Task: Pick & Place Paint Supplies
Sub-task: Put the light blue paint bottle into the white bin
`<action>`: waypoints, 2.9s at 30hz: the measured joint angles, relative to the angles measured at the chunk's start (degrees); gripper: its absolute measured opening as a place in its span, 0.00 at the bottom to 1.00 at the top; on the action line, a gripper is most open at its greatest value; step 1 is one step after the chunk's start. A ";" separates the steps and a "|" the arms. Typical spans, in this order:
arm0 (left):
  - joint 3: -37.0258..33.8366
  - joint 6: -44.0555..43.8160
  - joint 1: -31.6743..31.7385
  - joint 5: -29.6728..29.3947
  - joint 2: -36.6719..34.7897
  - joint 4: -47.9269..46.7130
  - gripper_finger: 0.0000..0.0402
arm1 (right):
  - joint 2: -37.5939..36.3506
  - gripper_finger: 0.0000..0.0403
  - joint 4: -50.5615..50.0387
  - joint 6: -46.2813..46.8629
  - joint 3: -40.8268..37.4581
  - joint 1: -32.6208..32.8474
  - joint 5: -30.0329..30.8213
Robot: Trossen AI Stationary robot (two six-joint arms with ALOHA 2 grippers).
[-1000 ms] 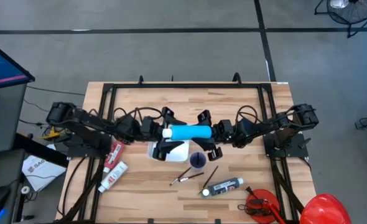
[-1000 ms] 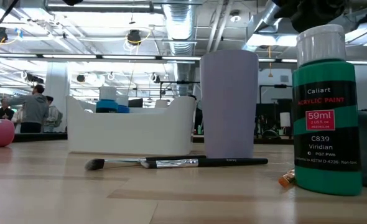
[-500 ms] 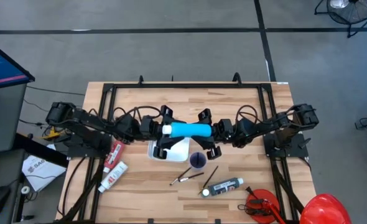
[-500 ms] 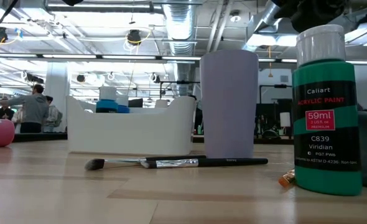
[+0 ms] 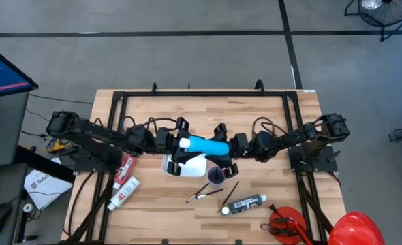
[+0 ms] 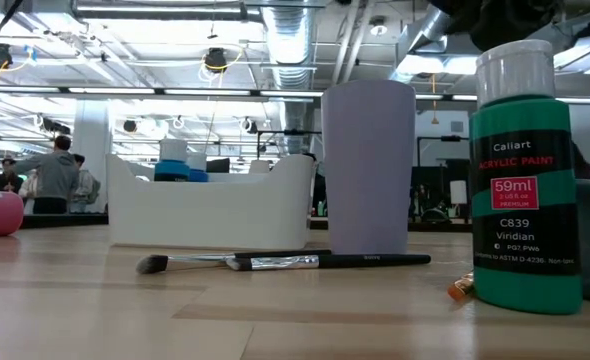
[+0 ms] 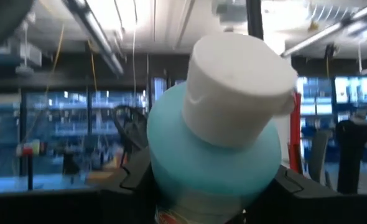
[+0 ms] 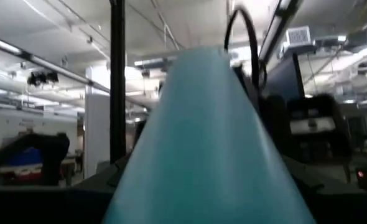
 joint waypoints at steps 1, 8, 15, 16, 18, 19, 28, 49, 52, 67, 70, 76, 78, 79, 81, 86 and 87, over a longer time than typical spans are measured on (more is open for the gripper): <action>0.00 -0.12 -0.02 -0.27 -1.17 -2.50 0.40 | 0.03 0.56 -1.31 0.56 0.04 -0.02 0.02; 0.02 -3.67 0.00 -3.15 -9.98 -20.52 0.40 | -1.28 0.57 -16.60 3.39 3.23 -1.88 0.15; 0.24 -7.15 0.00 -4.14 -16.54 -36.14 0.40 | -1.40 0.57 -41.44 3.15 11.97 -2.10 -0.96; 0.21 -7.91 -0.03 -4.14 -17.40 -39.06 0.40 | -1.40 0.57 -43.92 3.02 13.24 -2.08 -0.96; 0.15 -9.38 -0.02 -4.16 -17.76 -43.06 0.40 | -1.54 0.57 -47.27 1.35 15.08 -1.76 -1.00; 0.07 -9.92 -0.03 -4.00 -18.12 -45.81 0.40 | -1.57 0.57 -48.70 0.62 15.61 -1.52 -0.91; -0.04 -11.23 -0.34 -2.80 -17.03 -48.36 0.40 | -1.53 0.57 -55.80 0.88 16.39 -0.60 -1.22; 0.18 -8.97 1.23 -1.15 -15.21 -40.00 0.40 | -1.42 0.57 -61.70 3.66 17.77 -1.77 -4.28; 0.13 -9.23 1.23 -0.61 -14.87 -40.20 0.40 | -1.40 0.58 -61.71 2.03 17.75 -1.70 -4.30; 0.13 -9.32 1.21 -0.29 -12.73 -39.93 0.42 | -1.40 0.40 -62.31 1.64 17.75 -1.60 -4.15; 0.13 -9.10 1.21 -0.31 -12.73 -39.86 0.47 | -1.40 0.40 -62.21 1.64 17.75 -1.62 -4.13; 0.15 -9.63 1.21 -1.20 -12.78 -42.02 0.62 | -1.37 0.44 -61.45 1.67 17.64 -1.66 -4.08; 0.15 -9.60 1.12 -1.59 -12.76 -42.24 0.66 | -1.37 0.44 -59.70 1.67 17.66 -1.66 -4.06; 0.14 -9.60 1.00 -1.70 -12.75 -41.86 0.67 | -1.37 0.44 -58.95 1.64 17.66 -1.64 -4.06; 0.14 -9.50 0.97 -2.48 -12.36 -40.90 0.69 | -1.37 0.41 -58.64 1.63 17.66 -1.51 -4.06; 0.14 -6.66 0.03 -3.78 -10.64 -36.36 0.71 | -0.87 0.38 -55.51 1.45 17.73 -1.44 -4.09; 0.15 -6.31 -0.15 -3.80 -9.88 -34.84 0.70 | -0.70 0.38 -55.05 1.45 17.76 -1.44 -4.09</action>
